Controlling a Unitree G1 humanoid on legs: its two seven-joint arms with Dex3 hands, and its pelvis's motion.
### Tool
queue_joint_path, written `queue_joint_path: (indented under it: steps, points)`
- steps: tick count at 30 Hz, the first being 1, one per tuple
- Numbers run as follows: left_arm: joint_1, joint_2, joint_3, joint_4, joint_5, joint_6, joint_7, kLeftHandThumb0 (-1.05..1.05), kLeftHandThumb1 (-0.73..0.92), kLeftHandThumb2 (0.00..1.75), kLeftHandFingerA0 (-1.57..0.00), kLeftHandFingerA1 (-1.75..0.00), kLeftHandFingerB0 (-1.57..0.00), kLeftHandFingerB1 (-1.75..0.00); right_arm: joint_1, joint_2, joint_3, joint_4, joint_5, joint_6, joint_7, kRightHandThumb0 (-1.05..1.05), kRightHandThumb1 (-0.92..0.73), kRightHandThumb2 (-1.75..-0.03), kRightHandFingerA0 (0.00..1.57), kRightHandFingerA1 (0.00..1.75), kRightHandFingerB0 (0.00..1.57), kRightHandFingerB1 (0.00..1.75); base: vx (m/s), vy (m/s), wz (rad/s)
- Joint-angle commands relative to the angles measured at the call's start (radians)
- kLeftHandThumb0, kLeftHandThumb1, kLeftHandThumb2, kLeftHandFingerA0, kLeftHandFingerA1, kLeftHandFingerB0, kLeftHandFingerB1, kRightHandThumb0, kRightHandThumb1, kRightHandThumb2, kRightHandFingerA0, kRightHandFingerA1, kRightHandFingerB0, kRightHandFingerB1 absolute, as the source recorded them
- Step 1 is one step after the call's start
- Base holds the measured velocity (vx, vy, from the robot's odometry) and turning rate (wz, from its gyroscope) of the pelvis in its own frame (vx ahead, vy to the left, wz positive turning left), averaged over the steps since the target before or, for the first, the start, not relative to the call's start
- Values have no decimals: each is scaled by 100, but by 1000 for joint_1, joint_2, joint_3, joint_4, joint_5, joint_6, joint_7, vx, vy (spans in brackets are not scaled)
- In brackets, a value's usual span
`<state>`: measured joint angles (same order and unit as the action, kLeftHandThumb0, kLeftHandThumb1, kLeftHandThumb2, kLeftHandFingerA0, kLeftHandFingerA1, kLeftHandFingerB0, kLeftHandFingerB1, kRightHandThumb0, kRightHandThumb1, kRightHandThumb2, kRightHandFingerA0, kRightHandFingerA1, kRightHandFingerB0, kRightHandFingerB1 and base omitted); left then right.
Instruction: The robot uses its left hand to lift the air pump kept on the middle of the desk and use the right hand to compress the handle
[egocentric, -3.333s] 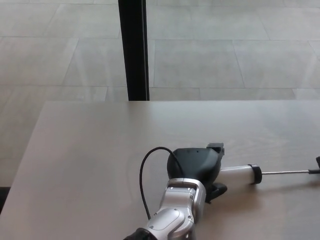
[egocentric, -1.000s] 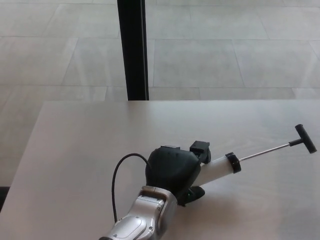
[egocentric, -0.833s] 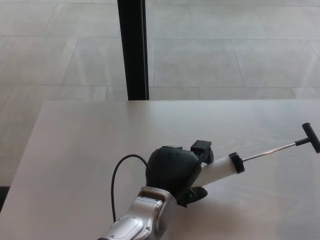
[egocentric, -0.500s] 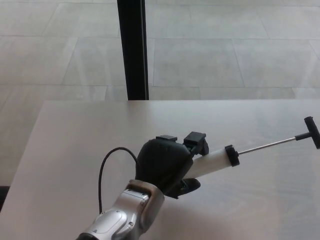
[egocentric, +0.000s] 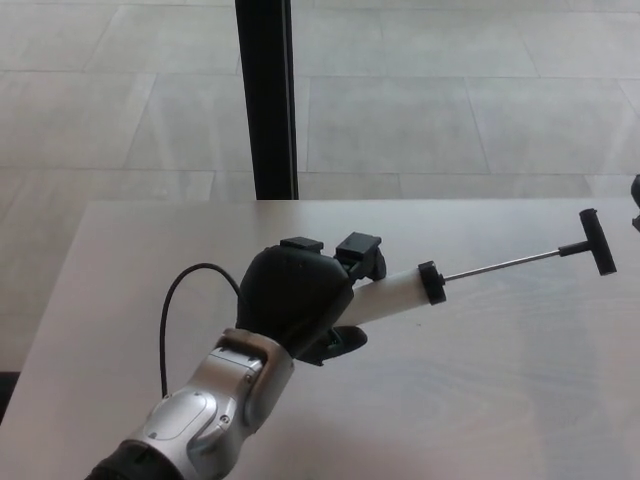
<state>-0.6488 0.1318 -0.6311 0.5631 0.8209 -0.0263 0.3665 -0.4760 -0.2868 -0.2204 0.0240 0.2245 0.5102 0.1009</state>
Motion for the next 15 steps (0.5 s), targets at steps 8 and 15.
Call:
queue_joint_path:
  steps: [8,15]
  points:
    - [-20,11,18,-16,8,-15,-37,-23,70,68,-85,-163,-75,-105,-27,18,-4,0,20,77,-7,-105,-92,-131,0,20,0,4,0,0,0]
    - [-42,-36,56,5,-18,-27,-4,-17,64,76,-87,-167,-78,-125,-44,32,14,52,16,42,5,-98,-92,-98,0,0,0,0,0,0,0]
